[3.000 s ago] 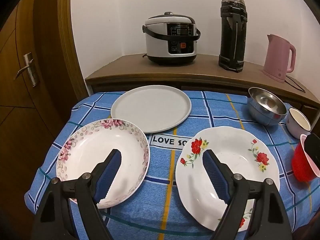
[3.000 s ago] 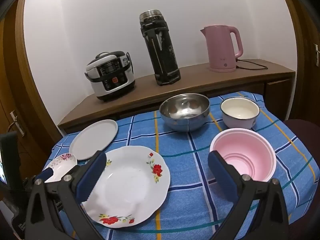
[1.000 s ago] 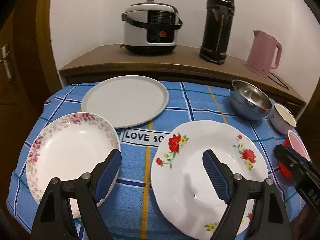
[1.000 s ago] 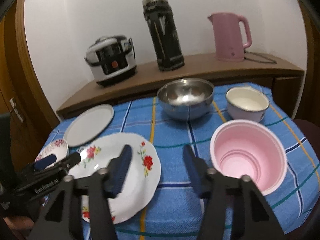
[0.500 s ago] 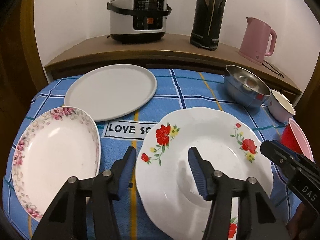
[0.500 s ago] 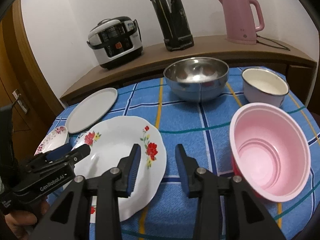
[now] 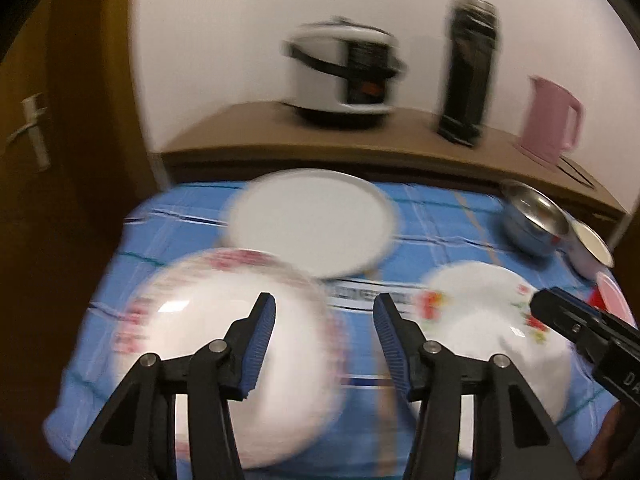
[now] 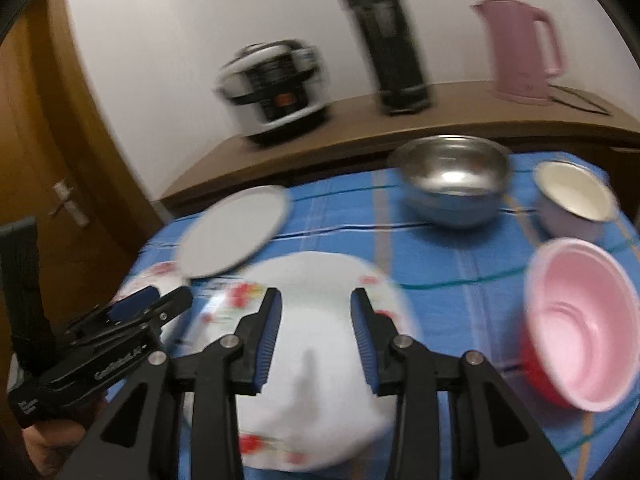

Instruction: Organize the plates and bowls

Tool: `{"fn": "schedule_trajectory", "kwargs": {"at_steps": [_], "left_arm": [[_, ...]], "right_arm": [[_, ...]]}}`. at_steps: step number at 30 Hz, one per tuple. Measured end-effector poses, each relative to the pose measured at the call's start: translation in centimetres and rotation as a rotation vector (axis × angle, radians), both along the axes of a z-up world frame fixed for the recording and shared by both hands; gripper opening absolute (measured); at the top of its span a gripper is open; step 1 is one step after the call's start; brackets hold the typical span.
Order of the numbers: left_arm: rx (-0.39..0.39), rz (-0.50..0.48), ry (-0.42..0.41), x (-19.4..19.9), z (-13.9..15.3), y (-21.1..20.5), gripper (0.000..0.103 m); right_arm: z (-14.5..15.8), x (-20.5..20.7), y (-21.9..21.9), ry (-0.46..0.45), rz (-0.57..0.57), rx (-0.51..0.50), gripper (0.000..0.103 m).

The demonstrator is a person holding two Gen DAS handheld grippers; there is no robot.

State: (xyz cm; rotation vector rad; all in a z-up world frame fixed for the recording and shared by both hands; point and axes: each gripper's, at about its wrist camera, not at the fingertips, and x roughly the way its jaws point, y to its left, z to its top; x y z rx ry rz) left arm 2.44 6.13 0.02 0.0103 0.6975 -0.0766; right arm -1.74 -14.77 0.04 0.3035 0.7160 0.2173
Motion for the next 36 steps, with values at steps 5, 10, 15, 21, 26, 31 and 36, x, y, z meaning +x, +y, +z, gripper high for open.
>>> {"fn": "schedule_trajectory", "kwargs": {"at_steps": [5,10,15,21,26,31,36], "left_arm": [[0.021,0.165,-0.011,0.3,0.2,6.4,0.054],[-0.014,0.200,0.008,1.0,-0.6,9.5,0.054],[-0.021,0.198,0.003,1.4,-0.8,10.6,0.054],[-0.044,0.209,0.038,1.6,-1.9,11.7,0.054],[-0.090,0.196,0.062,1.8,-2.5,12.1,0.054],[-0.091,0.200,0.079,2.1,-3.1,12.5,0.054],[-0.107,0.185,0.099,2.3,-3.8,12.8,0.042]], "right_arm": [[-0.6,2.9,5.2,0.036,0.138,0.050,0.037],[-2.1,4.2,8.9,0.092,0.213,0.050,0.037],[-2.2,4.6,9.6,0.090,0.212,0.037,0.037],[-2.9,5.4,11.0,0.099,0.215,0.008,0.037],[-4.0,6.5,12.7,0.119,0.232,-0.037,0.035],[-4.6,7.1,13.1,0.131,0.229,-0.042,0.029],[-4.8,7.5,13.7,0.138,0.249,-0.036,0.024]]}}
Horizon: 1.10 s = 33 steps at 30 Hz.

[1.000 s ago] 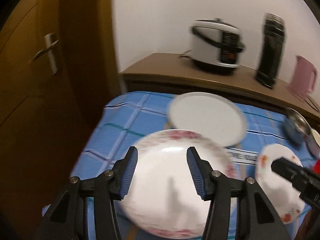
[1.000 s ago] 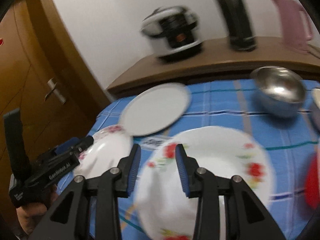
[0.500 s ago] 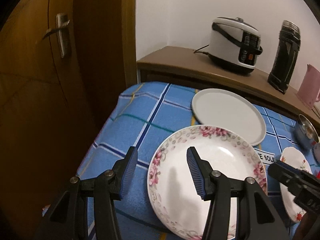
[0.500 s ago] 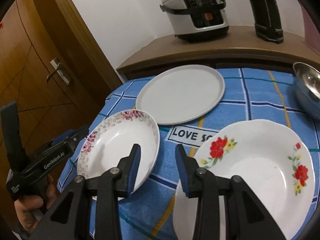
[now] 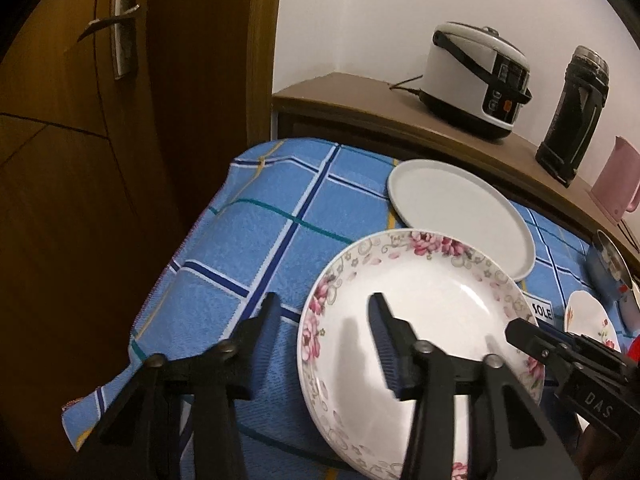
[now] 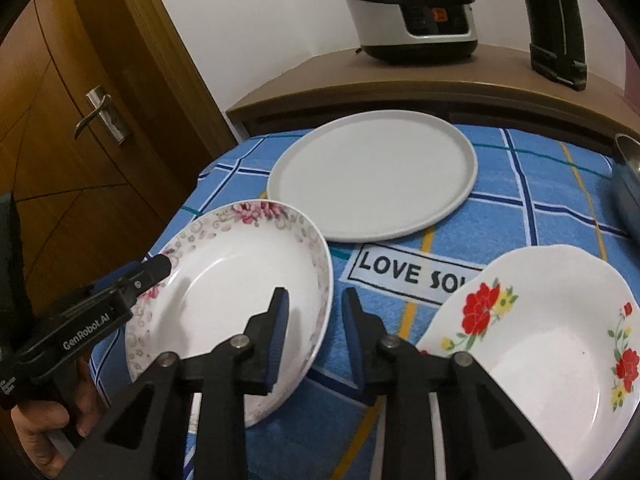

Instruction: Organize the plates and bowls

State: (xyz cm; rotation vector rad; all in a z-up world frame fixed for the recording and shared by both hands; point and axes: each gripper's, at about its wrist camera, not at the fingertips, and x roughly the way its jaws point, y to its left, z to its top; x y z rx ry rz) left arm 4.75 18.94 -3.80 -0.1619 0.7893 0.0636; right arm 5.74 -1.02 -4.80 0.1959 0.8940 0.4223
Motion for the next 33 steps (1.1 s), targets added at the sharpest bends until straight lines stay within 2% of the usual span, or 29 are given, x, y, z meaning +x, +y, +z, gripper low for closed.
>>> {"fn": "schedule_trajectory", "kwargs": {"at_steps": [4,8,13,23,27,33], "left_arm": [[-0.026,-0.006,0.019,0.3,-0.7,0.3,0.032],[-0.041,-0.013,0.025,0.4,-1.0,0.4,0.031],[-0.063,-0.018,0.035,0.5,-1.4,0.8,0.021],[-0.107,-0.051,0.048,0.1,-1.5,1.4,0.020],[-0.101,-0.062,0.048,-0.2,-1.5,1.2,0.020],[-0.112,-0.058,0.055,-0.3,-1.5,1.2,0.020]], "right_arm": [[-0.2,0.2,0.3,-0.001,0.000,-0.012,0.020],[-0.3,0.4,0.4,0.001,-0.003,-0.020,0.018],[-0.3,0.8,0.8,-0.001,-0.001,-0.032,0.018],[-0.6,1.1,1.6,-0.016,-0.011,-0.106,0.018],[-0.6,1.1,2.0,-0.023,0.002,-0.134,0.017],[-0.7,1.1,1.3,0.008,-0.014,-0.086,0.013]]}}
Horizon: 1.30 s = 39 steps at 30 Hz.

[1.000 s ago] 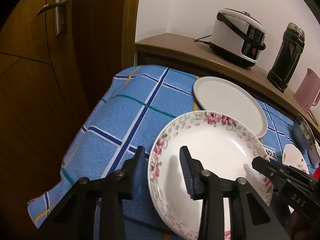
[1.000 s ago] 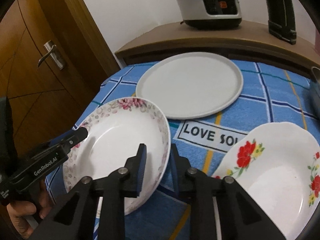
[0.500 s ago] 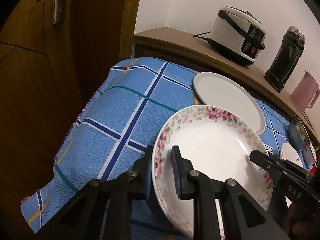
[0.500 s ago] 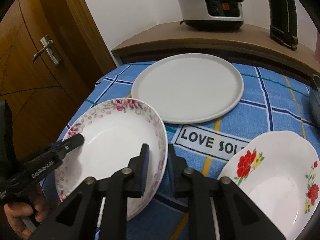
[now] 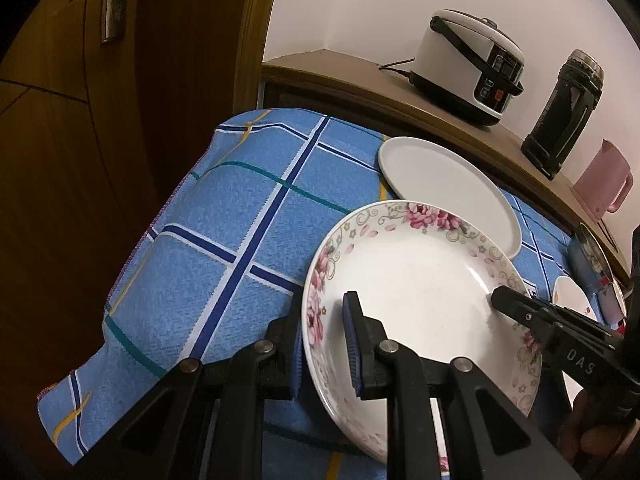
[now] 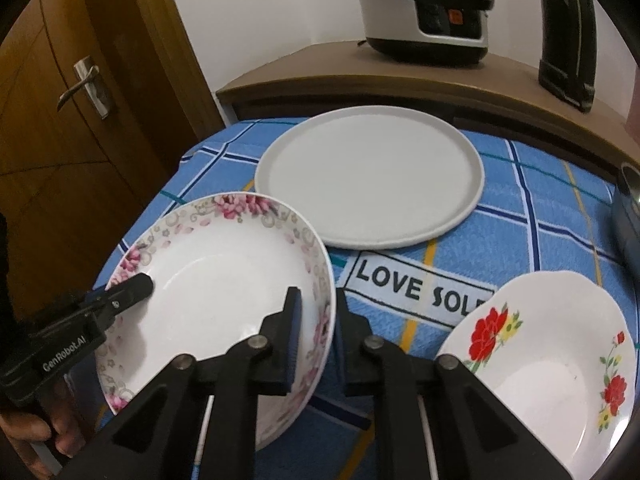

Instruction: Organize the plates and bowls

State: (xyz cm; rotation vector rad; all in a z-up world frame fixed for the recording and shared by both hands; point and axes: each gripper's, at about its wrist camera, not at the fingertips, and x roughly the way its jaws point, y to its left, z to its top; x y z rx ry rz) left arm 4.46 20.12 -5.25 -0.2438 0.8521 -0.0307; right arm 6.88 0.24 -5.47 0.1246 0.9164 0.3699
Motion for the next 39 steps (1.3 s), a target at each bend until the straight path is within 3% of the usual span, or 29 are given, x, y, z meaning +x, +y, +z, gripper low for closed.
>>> {"fn": "schedule_trajectory", "kwargs": {"at_steps": [13,24,33,39], "left_arm": [[0.012,-0.028,-0.086,1.4,3.6,-1.6,0.020],[0.012,-0.074,-0.147,8.6,5.8,-4.9,0.020],[0.032,-0.090,-0.109,14.5,3.7,-7.4,0.020],[0.037,-0.092,-0.079,16.4,2.0,-8.0,0.020]], "right_arm": [[3.9,0.0,-1.8,-0.058,-0.032,0.021,0.011],[6.5,4.0,-4.8,-0.111,-0.098,0.004,0.010],[4.6,8.7,-7.4,-0.070,-0.156,0.001,0.011],[2.6,11.0,-8.0,-0.012,-0.171,-0.004,0.011]]}}
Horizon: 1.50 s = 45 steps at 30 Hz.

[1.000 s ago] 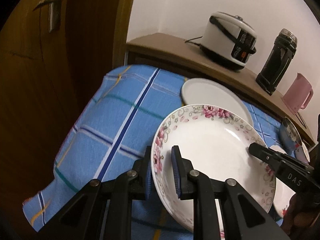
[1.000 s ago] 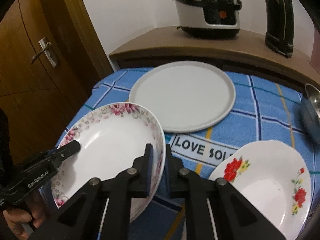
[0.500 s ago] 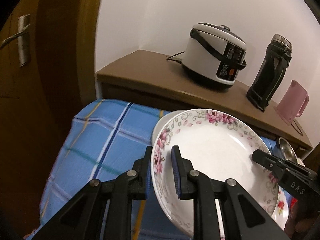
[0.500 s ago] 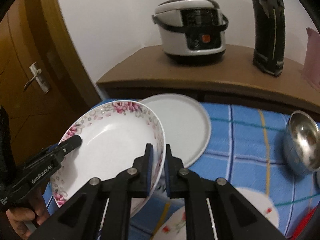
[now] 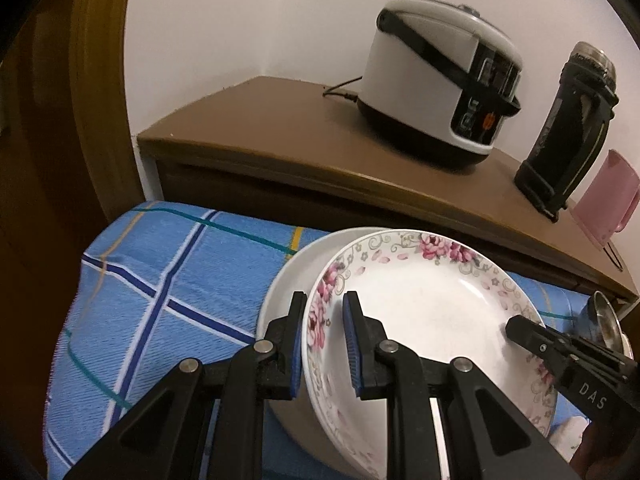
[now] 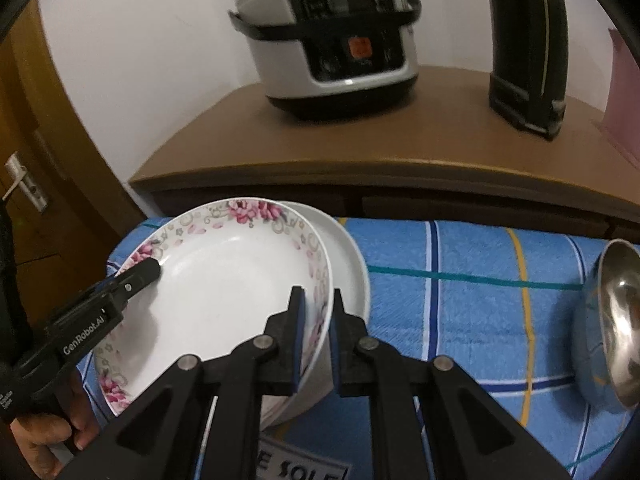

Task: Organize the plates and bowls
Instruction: 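Carry the floral bowl onto the grey plate and open the right gripper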

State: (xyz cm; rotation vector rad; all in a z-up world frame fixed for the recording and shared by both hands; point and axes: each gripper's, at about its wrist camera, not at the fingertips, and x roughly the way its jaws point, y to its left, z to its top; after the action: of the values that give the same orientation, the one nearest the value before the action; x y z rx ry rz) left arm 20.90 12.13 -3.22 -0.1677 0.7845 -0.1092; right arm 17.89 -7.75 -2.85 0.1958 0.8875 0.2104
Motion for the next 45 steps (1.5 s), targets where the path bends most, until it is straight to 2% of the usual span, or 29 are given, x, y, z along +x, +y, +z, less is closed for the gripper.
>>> {"fn": "schedule_trajectory", "kwargs": {"at_steps": [10,18,22,24,26,30,33,35,45], "left_arm": [[0.021,0.028,0.010,1.0,-1.1,0.3,0.020],[0.017,0.010,0.017,1.3,-1.6,0.1,0.020],[0.083,0.023,-0.045,0.5,-0.8,-0.2,0.021],[0.107,0.036,-0.072,0.1,-0.5,0.0,0.025],[0.104,0.058,-0.091,-0.2,-0.3,0.6,0.030],[0.087,0.088,-0.103,-0.9,0.0,1.7,0.030],[0.085,0.114,-0.105,-2.3,0.5,2.1,0.030],[0.076,0.124,-0.105,-3.5,0.9,2.2,0.030],[0.019,0.093,-0.084,-10.1,2.2,0.5,0.030]], "right_arm": [[-1.5,1.6,0.8,0.023,0.022,-0.020,0.012],[-1.9,2.1,1.0,0.011,0.023,-0.051,0.015],[-1.9,2.0,2.1,0.009,0.070,-0.104,0.027],[-1.9,1.9,2.2,0.022,0.080,-0.090,0.047],[-1.1,1.3,1.8,0.000,0.067,-0.079,0.049],[1.8,-0.7,-0.4,-0.065,0.000,-0.049,0.050],[3.3,-2.7,-2.1,-0.082,-0.033,0.008,0.058],[4.1,-4.6,-3.5,-0.098,-0.054,0.032,0.059],[4.9,-12.4,-9.4,-0.131,-0.173,0.164,0.060]]}}
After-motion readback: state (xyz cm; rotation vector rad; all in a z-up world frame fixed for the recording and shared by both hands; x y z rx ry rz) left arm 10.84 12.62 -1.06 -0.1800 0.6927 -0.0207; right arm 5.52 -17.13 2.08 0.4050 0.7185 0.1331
